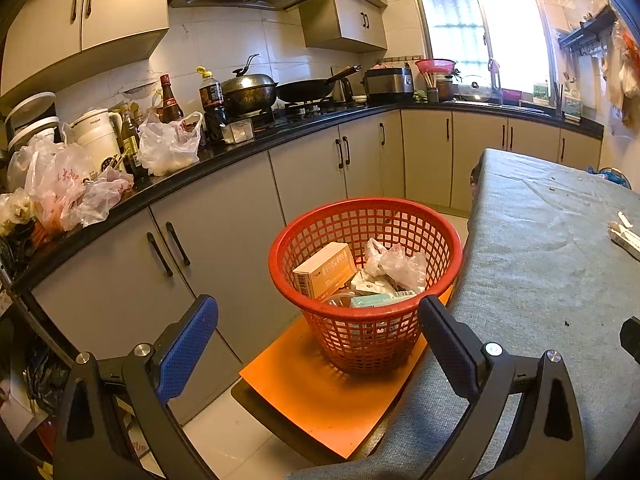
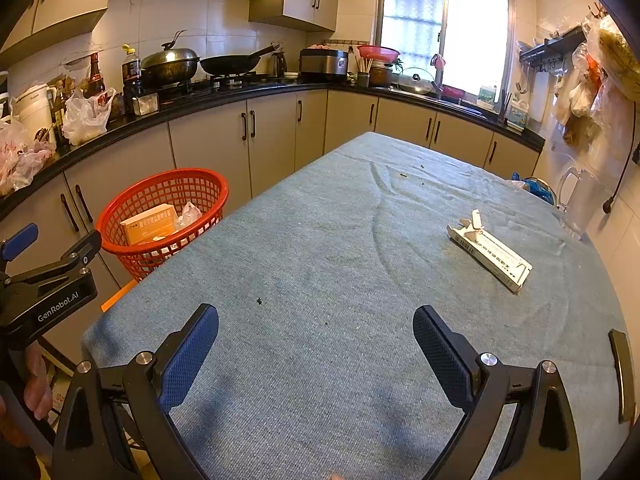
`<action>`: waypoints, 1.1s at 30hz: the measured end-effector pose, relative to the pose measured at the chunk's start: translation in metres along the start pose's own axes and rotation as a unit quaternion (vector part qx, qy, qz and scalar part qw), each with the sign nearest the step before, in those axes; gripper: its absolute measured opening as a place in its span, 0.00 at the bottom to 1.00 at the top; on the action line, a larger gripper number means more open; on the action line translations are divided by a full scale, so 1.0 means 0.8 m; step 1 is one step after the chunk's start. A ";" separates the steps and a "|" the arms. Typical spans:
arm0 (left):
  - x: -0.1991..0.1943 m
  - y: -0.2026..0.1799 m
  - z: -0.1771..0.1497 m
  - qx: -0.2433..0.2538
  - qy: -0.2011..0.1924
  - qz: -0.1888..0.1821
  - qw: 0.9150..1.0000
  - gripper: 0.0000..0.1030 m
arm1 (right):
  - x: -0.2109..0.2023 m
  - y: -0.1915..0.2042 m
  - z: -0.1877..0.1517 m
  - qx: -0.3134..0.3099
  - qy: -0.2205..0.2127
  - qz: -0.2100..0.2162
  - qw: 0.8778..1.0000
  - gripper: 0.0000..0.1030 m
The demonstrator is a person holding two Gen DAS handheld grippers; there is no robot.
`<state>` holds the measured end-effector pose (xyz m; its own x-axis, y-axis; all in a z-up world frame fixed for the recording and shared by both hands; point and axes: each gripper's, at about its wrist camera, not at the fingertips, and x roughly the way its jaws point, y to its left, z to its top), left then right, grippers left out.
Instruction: Collect trash
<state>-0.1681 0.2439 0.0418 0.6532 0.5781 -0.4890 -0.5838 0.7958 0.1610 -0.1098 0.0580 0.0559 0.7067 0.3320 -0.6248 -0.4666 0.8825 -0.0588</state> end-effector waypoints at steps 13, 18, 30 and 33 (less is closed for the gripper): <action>0.000 0.001 0.000 -0.001 0.000 -0.001 1.000 0.97 | -0.002 0.000 -0.003 0.001 0.003 0.000 1.000 0.97; -0.001 0.003 0.001 -0.001 0.001 -0.002 1.000 0.97 | -0.001 0.000 -0.004 0.002 0.005 0.000 1.000 0.97; -0.004 0.005 0.003 -0.001 -0.001 -0.001 1.000 0.97 | -0.001 0.000 -0.002 0.002 0.005 0.001 1.000 0.97; -0.008 0.005 0.003 0.000 -0.003 -0.001 1.000 0.97 | -0.002 0.002 -0.002 0.002 0.005 0.000 1.000 0.97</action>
<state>-0.1735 0.2437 0.0478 0.6569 0.5774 -0.4849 -0.5827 0.7969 0.1595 -0.1130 0.0583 0.0555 0.7014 0.3294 -0.6320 -0.4651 0.8835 -0.0556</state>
